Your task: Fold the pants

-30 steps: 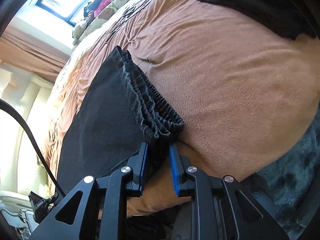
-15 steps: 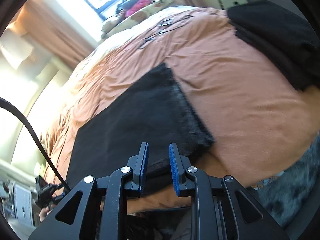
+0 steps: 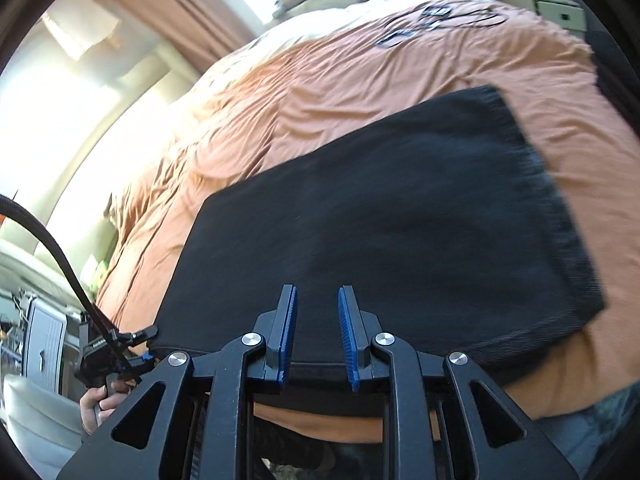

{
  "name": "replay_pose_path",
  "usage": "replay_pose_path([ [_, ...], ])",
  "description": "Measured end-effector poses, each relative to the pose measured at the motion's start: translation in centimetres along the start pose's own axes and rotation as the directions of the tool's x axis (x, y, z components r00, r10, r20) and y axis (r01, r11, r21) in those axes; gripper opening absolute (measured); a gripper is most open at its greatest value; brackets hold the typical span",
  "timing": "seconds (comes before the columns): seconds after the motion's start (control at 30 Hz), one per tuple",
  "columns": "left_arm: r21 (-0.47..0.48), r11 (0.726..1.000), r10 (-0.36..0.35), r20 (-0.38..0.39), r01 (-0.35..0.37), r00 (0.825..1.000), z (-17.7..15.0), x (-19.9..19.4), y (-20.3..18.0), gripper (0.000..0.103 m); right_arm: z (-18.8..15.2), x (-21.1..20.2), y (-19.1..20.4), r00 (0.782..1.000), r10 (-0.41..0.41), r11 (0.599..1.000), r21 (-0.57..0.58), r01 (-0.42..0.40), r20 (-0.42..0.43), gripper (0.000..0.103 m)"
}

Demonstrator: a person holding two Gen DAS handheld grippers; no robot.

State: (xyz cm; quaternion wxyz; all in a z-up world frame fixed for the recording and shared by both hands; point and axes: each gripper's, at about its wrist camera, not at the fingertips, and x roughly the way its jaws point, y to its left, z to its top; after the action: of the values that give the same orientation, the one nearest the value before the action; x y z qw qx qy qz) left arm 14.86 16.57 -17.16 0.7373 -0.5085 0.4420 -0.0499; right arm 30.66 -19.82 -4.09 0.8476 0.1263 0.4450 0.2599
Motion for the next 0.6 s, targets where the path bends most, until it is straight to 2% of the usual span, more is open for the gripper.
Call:
replay_pose_path([
  [0.17, -0.007, 0.999, -0.042, 0.003, 0.042, 0.999, -0.1, 0.7, -0.4, 0.056, 0.7, 3.7, 1.7, 0.999, 0.005, 1.0, -0.027, -0.006, -0.053, 0.019],
  [0.27, 0.01, 1.0, -0.03, -0.02, 0.03, 0.999, -0.3, 1.3, -0.7, 0.048, 0.8, 5.7, 2.4, 0.996, 0.007, 0.999, -0.034, -0.01, -0.087, 0.019],
  [0.33, 0.014, 1.0, -0.015, -0.021, 0.015, 1.0, -0.3, 1.2, -0.6, 0.032, 0.7, 6.7, 3.0, 0.995, -0.007, 0.999, -0.05, 0.002, -0.102, 0.019],
  [0.4, 0.013, 1.0, -0.022, -0.025, 0.022, 0.999, -0.3, 1.2, -0.6, 0.022, 0.6, 7.6, 3.5, 0.993, -0.034, 0.997, -0.074, 0.026, -0.112, 0.019],
  [0.47, 0.033, 0.999, -0.027, -0.018, 0.027, 0.999, -0.5, 0.7, -1.0, 0.019, 0.1, 8.2, 3.7, 0.99, -0.047, 0.996, -0.087, 0.035, -0.131, 0.018],
  [0.53, 0.048, 0.998, -0.031, -0.012, 0.031, 0.999, -0.5, 0.1, -1.4, 0.018, -0.5, 9.0, 4.0, 0.986, -0.058, 0.994, -0.102, 0.042, -0.159, 0.013],
  [0.6, 0.058, 0.997, -0.042, -0.006, 0.042, 0.999, -0.5, -0.4, -2.0, 0.018, -1.1, 9.2, 4.3, 0.983, -0.072, 0.991, -0.125, 0.051, -0.167, 0.013],
])
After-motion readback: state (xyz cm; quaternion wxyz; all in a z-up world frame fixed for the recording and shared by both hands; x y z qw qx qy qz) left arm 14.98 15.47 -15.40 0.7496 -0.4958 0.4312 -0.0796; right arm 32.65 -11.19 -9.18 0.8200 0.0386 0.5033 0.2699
